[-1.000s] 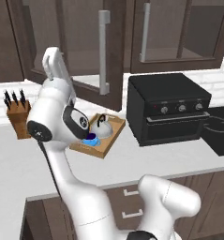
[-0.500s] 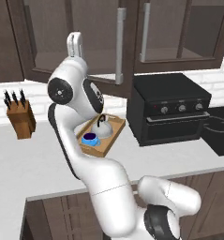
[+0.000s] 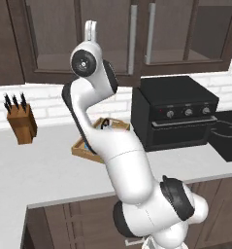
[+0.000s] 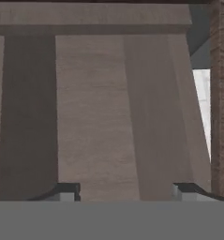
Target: Pick the kettle from the counter and place it on the tray. Then pick the mug from the cabinet and place it on the tray. Then close the cabinet doors.
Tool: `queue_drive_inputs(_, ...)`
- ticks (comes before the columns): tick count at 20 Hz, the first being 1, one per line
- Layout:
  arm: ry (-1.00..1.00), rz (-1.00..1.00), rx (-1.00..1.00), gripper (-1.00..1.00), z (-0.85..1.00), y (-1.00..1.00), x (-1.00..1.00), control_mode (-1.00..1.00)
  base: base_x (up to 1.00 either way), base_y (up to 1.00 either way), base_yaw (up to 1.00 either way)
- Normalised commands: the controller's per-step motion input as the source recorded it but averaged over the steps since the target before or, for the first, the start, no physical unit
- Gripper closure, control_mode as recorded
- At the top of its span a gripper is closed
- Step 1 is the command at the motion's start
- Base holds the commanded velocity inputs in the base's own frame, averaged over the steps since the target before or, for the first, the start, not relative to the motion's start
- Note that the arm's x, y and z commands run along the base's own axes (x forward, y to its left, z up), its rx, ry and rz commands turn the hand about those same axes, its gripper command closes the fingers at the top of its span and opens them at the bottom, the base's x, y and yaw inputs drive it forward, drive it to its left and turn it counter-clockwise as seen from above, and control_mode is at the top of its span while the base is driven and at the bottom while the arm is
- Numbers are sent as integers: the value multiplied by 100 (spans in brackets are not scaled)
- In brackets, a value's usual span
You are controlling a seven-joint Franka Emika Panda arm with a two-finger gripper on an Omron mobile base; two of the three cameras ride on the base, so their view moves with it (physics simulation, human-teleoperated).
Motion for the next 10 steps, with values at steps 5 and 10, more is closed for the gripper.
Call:
queue_drive_inputs(5, 0, 0, 24, -100, -19, -21, 84, -100, 0, 0, 0)
queue_drive_inputs(10, 0, 1, 23, -100, -31, -9, 91, -100, 0, 0, 0)
